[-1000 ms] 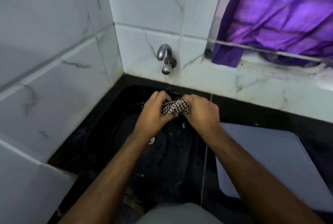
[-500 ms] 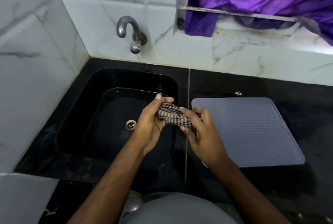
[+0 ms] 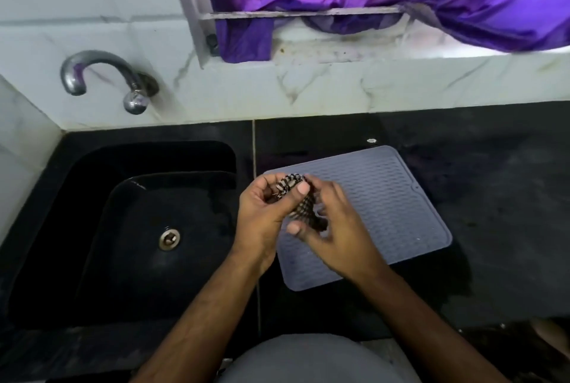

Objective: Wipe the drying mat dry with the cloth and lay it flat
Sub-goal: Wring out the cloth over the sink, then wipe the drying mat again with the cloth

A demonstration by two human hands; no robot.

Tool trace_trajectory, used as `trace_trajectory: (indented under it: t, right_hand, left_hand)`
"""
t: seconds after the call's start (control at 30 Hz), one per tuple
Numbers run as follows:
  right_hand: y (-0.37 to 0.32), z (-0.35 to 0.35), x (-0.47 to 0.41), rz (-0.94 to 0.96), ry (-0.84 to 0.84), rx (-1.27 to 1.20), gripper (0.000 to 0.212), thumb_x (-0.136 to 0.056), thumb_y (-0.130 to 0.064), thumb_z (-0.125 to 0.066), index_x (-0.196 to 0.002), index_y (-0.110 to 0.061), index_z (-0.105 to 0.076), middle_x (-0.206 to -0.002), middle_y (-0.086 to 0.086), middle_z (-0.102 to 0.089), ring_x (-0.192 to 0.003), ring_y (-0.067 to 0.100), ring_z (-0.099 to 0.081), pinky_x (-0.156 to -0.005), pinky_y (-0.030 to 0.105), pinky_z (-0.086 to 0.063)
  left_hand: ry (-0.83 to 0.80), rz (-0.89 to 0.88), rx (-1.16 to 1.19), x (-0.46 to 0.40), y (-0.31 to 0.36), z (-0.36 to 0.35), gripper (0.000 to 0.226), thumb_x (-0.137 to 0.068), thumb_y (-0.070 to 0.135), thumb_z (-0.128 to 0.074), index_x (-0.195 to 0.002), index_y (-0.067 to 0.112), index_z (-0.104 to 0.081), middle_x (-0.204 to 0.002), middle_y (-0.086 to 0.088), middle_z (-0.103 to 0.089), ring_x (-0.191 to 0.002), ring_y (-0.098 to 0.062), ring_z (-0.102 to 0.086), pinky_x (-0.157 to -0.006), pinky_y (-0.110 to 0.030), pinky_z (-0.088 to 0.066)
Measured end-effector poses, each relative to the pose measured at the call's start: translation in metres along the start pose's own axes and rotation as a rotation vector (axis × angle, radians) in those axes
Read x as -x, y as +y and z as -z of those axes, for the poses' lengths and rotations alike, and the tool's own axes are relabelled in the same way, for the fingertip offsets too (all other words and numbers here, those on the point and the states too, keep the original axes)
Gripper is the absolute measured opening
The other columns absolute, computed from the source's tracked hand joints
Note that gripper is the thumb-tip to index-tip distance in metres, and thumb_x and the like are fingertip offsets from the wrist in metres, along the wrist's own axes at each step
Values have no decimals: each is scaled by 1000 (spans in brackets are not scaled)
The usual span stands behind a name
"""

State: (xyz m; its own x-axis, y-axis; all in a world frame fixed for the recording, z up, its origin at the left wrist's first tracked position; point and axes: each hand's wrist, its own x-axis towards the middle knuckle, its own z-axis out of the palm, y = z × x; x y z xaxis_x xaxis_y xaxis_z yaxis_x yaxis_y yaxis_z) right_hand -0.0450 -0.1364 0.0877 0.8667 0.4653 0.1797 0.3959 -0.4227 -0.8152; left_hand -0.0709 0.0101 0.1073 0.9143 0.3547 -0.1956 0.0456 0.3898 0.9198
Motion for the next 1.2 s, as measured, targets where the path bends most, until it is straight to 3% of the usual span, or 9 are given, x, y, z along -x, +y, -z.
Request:
trace_trajectory:
  t: [0.07, 0.17, 0.33, 0.53, 0.67, 0.77, 0.97, 1.1, 1.2]
  right_hand:
    - [4, 10, -7, -15, -28, 63, 99, -78, -71, -66, -156, -24, -26, -140, -7, -45, -131, 9, -45, -105, 30, -44]
    - [16, 21, -11, -62, 72, 12, 76, -90, -56, -65, -153, -26, -34, -138, -7, -57, -127, 7, -52, -104, 34, -48]
    - [27, 44, -14, -472, 68, -931, 38, -104, -36, -50, -129, -10, -63, -122, 10, -72, -116, 24, -68, -103, 49, -52]
    - [46, 45, -5, -733, -3, -1567, 77, -101, -63, -28, -137, -1, -57, -138, 24, -59, -127, 37, -59, -107, 53, -46]
    - [48, 29, 5, -720, -75, -1575, 79, -94, -67, -37, -143, -8, -53, -143, 21, -55, -134, 33, -53, -115, 52, -38]
    - [51, 14, 7, -722, -141, -1398, 70, -87, -47, -69, -145, -13, -49, -138, 18, -60, -129, 33, -58, -105, 49, -49]
    - [53, -3, 6, -852, -117, -1502, 48, -89, -18, -67, -135, -4, -59, -129, 22, -66, -113, 34, -68, -82, 45, -60]
    - [73, -4, 5, -938, -82, -1392, 45, -86, -9, -68, -130, -4, -63, -127, 22, -67, -113, 36, -67, -86, 50, -59]
    - [95, -2, 1, -972, 219, -1380, 46, -82, -4, -68, -128, -5, -65, -120, 18, -71, -105, 34, -71, -77, 47, -62]
  left_hand:
    - [-14, 21, 27, -5, 2, -16, 30, -85, 12, -76, -109, -5, -68, -93, -16, -72, -84, -21, -70, -71, -30, -59]
    - [-14, 44, -46, -20, 0, -28, 20, -91, 13, -71, -105, -2, -73, -92, -18, -73, -81, -23, -70, -65, -32, -59]
    - [-54, 172, -55, -41, 1, -36, 26, -99, 18, -60, -105, -4, -72, -96, -20, -75, -81, -21, -72, -72, -29, -59]
    - [-58, 463, -82, -49, -15, -56, 25, -103, 18, -53, -99, 0, -69, -89, -12, -71, -76, -19, -67, -71, -31, -54]
    - [25, 219, -446, -45, -34, -57, 33, -92, 39, -71, -94, 6, -67, -78, -5, -70, -75, -16, -65, -67, -33, -54]
    - [-48, -17, -874, -42, -29, -53, 43, -74, 43, -87, -97, 15, -63, -78, 4, -64, -65, 1, -56, -58, -19, -47]
    - [-177, 295, -340, -54, -23, -45, 58, -71, 22, -85, -120, 4, -61, -99, -15, -68, -79, -16, -70, -69, -27, -59]
    - [-114, 50, -713, -68, -39, -12, 52, -73, 33, -88, -115, 16, -62, -96, -5, -68, -86, -14, -67, -74, -25, -56]
    - [-69, 0, -881, -67, -58, 12, 32, -84, 34, -81, -107, 19, -64, -96, 1, -70, -89, -16, -68, -80, -35, -58]
